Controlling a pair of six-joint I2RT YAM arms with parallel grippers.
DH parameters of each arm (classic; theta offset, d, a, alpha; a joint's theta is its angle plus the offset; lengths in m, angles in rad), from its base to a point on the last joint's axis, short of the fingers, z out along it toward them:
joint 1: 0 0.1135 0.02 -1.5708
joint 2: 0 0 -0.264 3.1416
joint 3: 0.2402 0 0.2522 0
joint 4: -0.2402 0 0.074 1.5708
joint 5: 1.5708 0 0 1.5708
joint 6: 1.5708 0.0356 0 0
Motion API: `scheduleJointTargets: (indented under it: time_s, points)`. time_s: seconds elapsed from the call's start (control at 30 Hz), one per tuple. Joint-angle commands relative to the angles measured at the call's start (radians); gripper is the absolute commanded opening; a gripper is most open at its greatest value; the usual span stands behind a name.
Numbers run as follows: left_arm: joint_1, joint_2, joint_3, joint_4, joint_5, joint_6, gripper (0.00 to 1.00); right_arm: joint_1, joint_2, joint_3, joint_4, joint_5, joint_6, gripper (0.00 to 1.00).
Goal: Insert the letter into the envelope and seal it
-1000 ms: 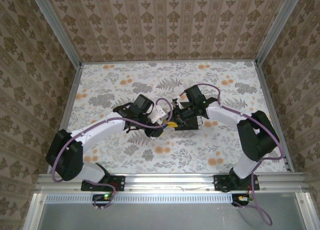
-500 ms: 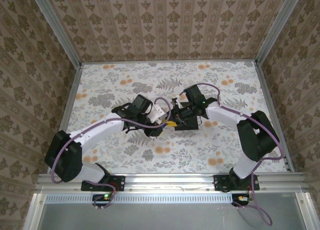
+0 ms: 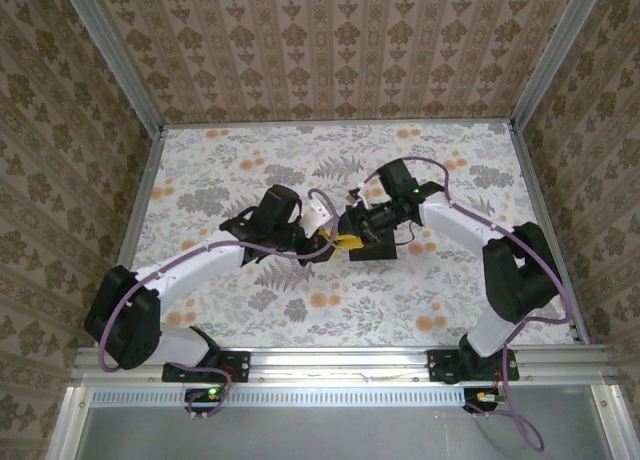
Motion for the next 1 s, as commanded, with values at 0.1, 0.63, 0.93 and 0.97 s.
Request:
scheduleJointTargets:
  time_s: [0.1, 0.63, 0.93, 0.97]
  points:
    - [0.051, -0.025, -0.015, 0.078, -0.004, -0.04, 0.0, -0.141, -0.081, 0.048, -0.249, -0.058, -0.12, 0.38]
    - [0.106, 0.111, 0.207, -0.29, -0.173, -0.284, 0.0, -0.325, -0.146, 0.118, -0.398, 0.13, -0.236, 0.52]
    - [0.121, 0.13, 0.25, -0.373, -0.427, -0.554, 0.0, -0.325, -0.234, 0.034, -0.219, 0.44, -0.133, 0.8]
    - [0.123, 0.13, 0.24, -0.362, -0.451, -0.572, 0.0, -0.326, -0.245, 0.022, -0.201, 0.472, -0.128, 0.84]
